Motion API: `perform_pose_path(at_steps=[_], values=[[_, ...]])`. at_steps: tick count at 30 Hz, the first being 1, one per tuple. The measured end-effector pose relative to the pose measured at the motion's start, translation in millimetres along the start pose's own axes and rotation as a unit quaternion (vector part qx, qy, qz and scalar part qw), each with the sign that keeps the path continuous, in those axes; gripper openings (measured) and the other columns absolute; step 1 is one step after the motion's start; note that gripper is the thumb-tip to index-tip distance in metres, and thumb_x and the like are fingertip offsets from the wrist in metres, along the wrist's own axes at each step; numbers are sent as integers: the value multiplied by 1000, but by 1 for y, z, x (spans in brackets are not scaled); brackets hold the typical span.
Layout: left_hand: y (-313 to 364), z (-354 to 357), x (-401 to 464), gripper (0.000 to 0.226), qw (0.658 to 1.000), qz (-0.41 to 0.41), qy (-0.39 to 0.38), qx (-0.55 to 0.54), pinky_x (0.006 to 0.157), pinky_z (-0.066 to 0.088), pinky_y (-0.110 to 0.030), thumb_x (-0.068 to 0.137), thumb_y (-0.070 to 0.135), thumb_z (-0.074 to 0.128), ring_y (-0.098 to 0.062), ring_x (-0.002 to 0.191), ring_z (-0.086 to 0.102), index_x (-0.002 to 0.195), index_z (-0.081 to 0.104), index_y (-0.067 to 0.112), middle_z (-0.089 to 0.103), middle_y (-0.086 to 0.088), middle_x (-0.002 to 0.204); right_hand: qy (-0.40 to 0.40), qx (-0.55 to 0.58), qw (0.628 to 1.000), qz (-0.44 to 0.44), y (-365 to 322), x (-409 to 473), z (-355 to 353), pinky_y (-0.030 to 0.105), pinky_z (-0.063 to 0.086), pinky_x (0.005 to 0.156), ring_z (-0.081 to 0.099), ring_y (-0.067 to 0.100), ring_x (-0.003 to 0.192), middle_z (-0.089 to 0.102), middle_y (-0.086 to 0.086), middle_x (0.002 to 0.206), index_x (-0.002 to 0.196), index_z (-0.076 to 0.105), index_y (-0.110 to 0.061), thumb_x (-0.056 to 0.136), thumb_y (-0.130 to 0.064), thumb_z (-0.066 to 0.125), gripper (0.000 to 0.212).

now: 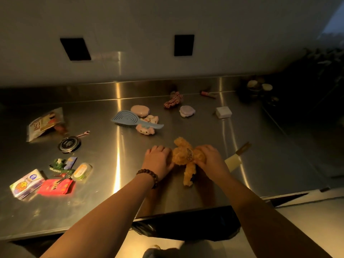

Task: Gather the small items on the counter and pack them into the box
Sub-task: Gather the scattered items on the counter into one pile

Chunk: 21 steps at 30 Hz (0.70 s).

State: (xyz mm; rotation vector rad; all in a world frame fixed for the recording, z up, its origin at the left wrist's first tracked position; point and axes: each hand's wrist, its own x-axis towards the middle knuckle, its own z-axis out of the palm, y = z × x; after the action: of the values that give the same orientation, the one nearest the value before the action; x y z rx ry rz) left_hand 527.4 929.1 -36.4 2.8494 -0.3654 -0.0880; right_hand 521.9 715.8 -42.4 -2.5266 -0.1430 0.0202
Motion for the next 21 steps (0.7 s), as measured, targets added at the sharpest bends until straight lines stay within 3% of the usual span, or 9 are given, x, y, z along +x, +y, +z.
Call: perform_pose_path(at_steps=[6,11,14,17,21], values=[[28,-9,47,40,999,48,1,-8,99,34,-38,88,48,52,-20,116,44,121,51,25,53,0,122,78,2,997,14,20,17,-33,31,37,95,49,23,113,54,6,120,120,54,-15,83,-17,68,40],[55,-4,82,41,994,112,-18,-7,97,32,-38,89,50,50,-20,115,44,120,51,24,52,0,120,93,-44,992,71,53,15,-59,26,33,95,46,19,117,50,3,127,127,50,-19,86,-21,64,44],[76,5,95,41,989,146,-27,-9,97,34,-39,88,52,50,-21,112,45,118,52,23,52,0,116,104,-53,988,101,76,9,-69,33,42,95,48,21,114,51,4,125,125,51,-19,84,-22,65,43],[97,18,103,44,986,164,-35,-13,100,33,-41,87,53,51,-23,114,45,118,52,22,53,-1,118,150,-61,984,79,99,3,-74,41,51,84,55,22,99,57,9,111,115,57,-11,81,-18,68,37],[120,31,114,48,986,166,-28,-24,98,33,-40,86,53,51,-22,115,44,123,50,23,53,-2,123,167,-78,979,87,122,7,-85,40,51,83,53,18,98,56,5,113,116,56,-15,83,-22,63,35]])
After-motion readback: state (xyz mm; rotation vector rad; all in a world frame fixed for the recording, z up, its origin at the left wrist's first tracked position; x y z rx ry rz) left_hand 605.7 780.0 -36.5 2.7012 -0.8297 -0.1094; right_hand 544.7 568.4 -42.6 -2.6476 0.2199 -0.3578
